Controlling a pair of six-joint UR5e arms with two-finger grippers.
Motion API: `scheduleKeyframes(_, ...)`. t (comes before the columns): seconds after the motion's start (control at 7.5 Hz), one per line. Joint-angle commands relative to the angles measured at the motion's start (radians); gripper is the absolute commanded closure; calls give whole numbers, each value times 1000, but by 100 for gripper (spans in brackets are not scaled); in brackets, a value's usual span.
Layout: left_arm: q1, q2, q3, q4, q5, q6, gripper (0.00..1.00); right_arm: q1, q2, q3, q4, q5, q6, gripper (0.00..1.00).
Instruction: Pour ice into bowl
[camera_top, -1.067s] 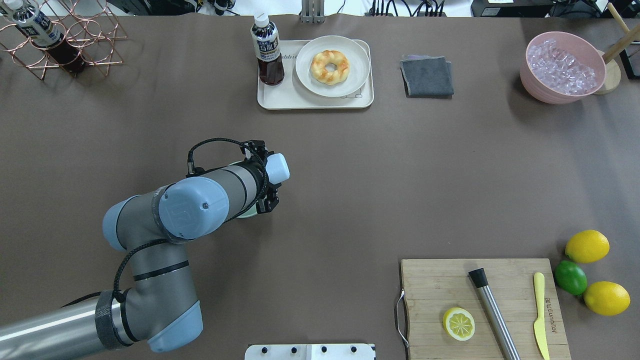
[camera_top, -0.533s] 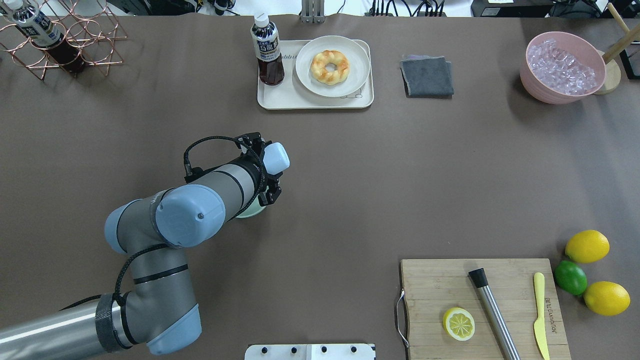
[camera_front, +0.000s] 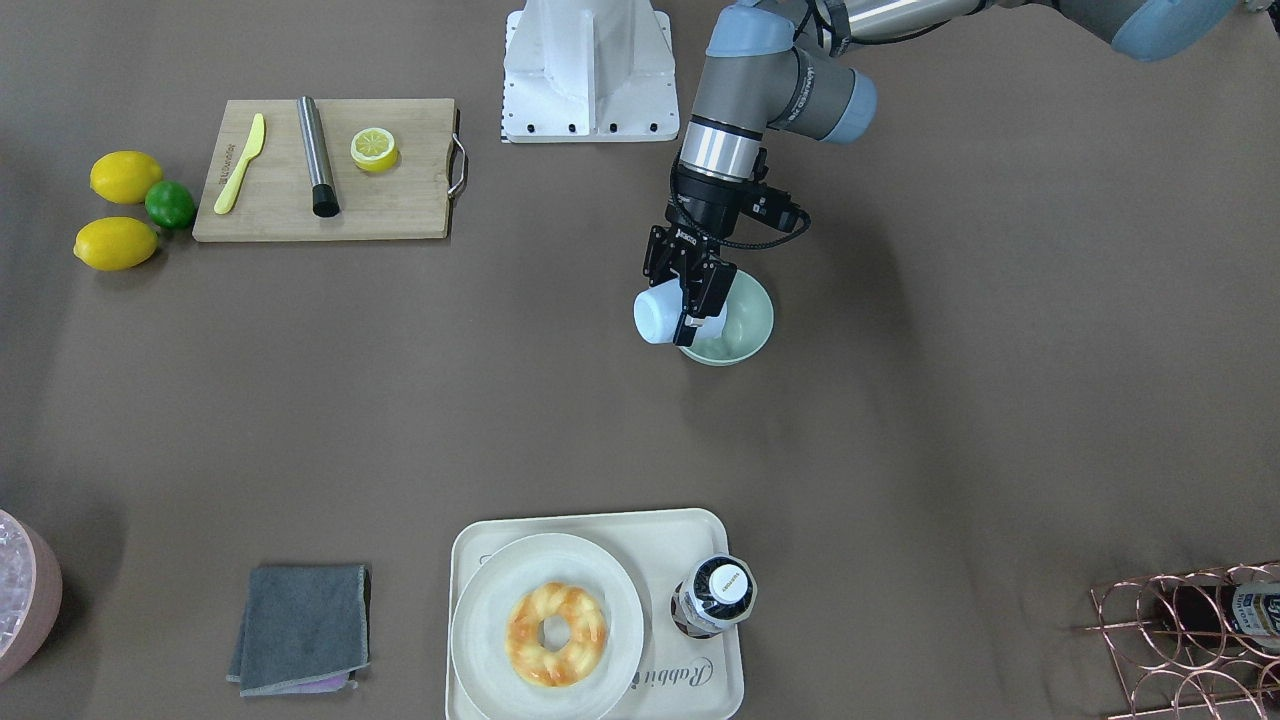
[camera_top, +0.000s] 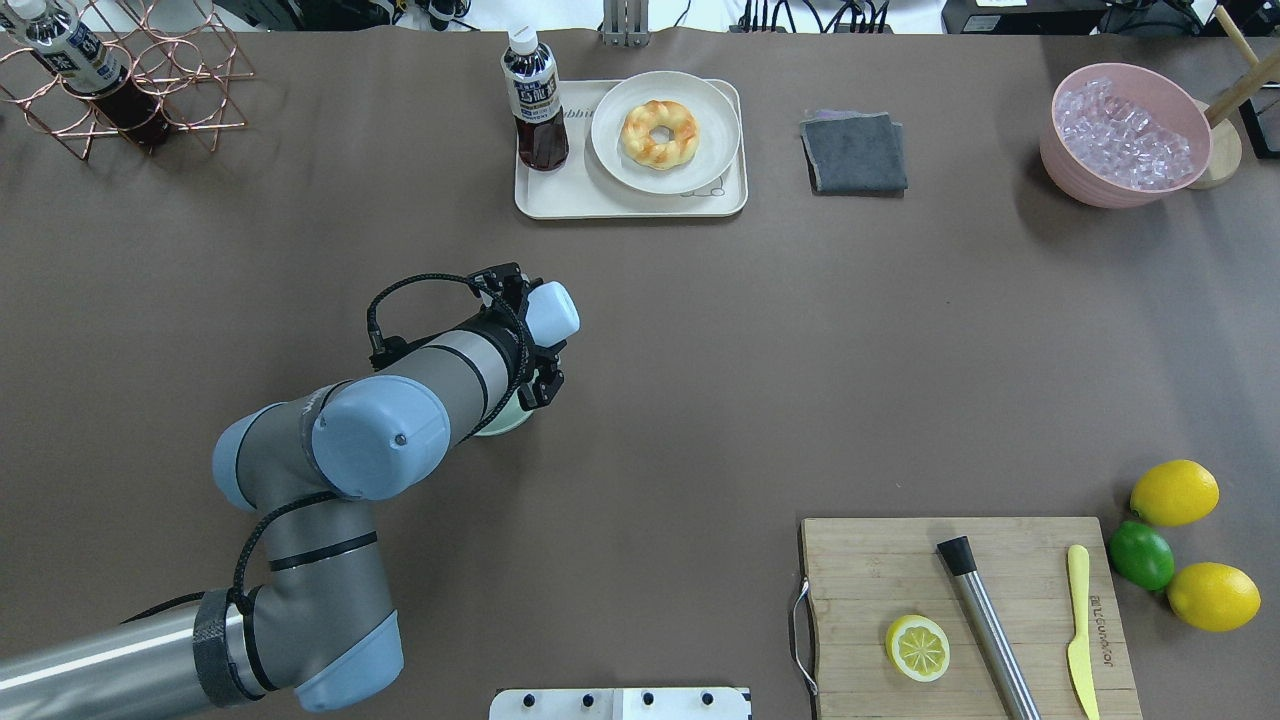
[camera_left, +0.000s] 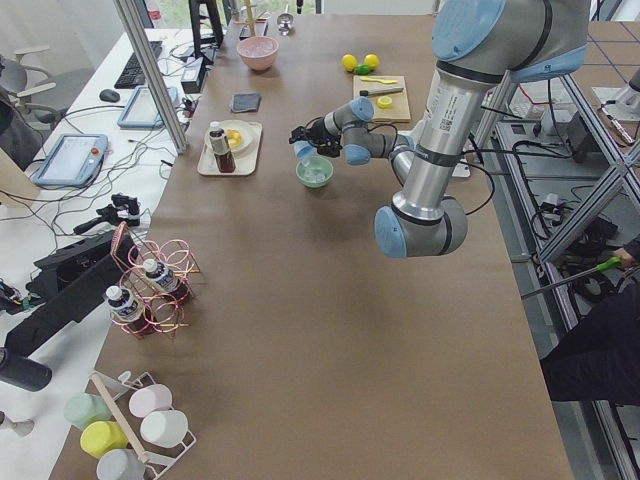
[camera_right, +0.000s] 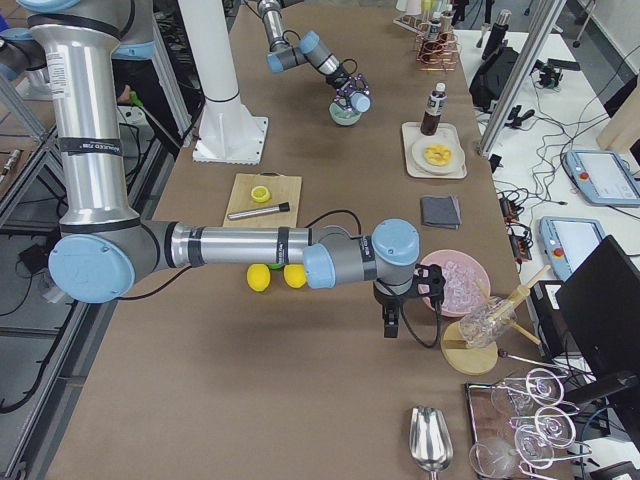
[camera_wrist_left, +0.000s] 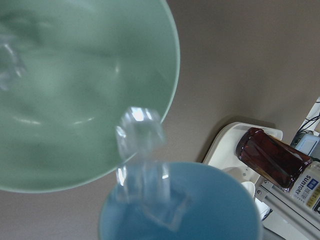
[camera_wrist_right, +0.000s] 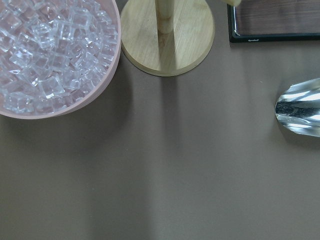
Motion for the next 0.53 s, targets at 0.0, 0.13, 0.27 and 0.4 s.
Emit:
scheduleKeyframes(0.0, 12, 40, 20, -108, 113, -64, 49, 0, -2, -1, 0, -2, 0, 1)
scheduleKeyframes(0.13, 29, 52, 20, -126, 128, -63, 49, 0, -2, -1, 0, -2, 0, 1)
scheduleKeyframes(0.27, 28, 50, 15, -116, 124, -52, 49, 0, -2, -1, 0, -2, 5, 1)
scheduleKeyframes(0.4, 26, 50, 12, -104, 123, -46, 49, 0, -2, -1, 0, -2, 8, 1)
